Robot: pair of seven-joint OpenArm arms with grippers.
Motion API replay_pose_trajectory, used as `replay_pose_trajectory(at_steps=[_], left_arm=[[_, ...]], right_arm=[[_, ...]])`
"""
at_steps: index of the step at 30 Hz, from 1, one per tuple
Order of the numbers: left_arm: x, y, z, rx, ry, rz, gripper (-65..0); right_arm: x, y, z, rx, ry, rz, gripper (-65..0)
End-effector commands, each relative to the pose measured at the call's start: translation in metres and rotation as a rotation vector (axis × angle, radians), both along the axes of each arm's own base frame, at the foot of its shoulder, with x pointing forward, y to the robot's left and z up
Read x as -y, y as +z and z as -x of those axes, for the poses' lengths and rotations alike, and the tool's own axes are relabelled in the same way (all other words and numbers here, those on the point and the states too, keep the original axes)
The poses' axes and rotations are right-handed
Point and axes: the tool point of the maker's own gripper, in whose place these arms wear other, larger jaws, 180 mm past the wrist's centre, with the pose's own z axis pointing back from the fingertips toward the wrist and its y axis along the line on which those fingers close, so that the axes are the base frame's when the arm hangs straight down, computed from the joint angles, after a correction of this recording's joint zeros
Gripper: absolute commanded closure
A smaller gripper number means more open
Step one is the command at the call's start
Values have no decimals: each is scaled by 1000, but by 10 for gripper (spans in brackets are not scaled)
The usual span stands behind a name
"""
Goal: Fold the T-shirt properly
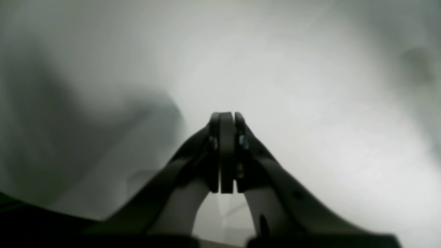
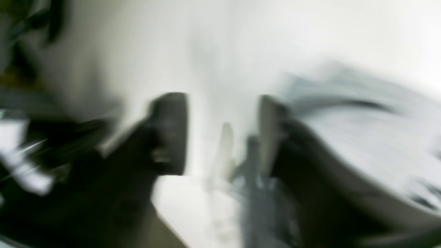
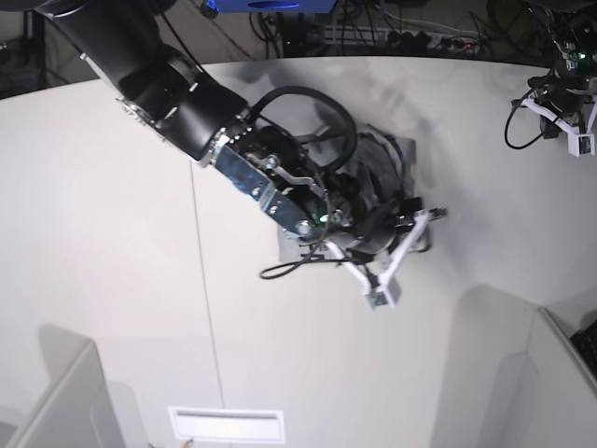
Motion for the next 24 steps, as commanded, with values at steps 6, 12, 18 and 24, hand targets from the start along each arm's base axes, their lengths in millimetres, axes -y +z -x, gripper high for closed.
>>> replay_pose_trajectory(at_steps=[6,12,18,24], left_arm=[[-4,11,-5,29,-13,-24,0],[-2,16,-8,42,-21,-32,0],[-2,16,-8,41,-23,-33,0],[-3,16,-8,43,-21,-34,0]], right_arm=[[48,-12,-29,40,-123,57,0],[71,-43,-47,57,-182,181,0],[61,-74,-50,91,-133,251,0],[14,-69,-25,100,-27,219,0]])
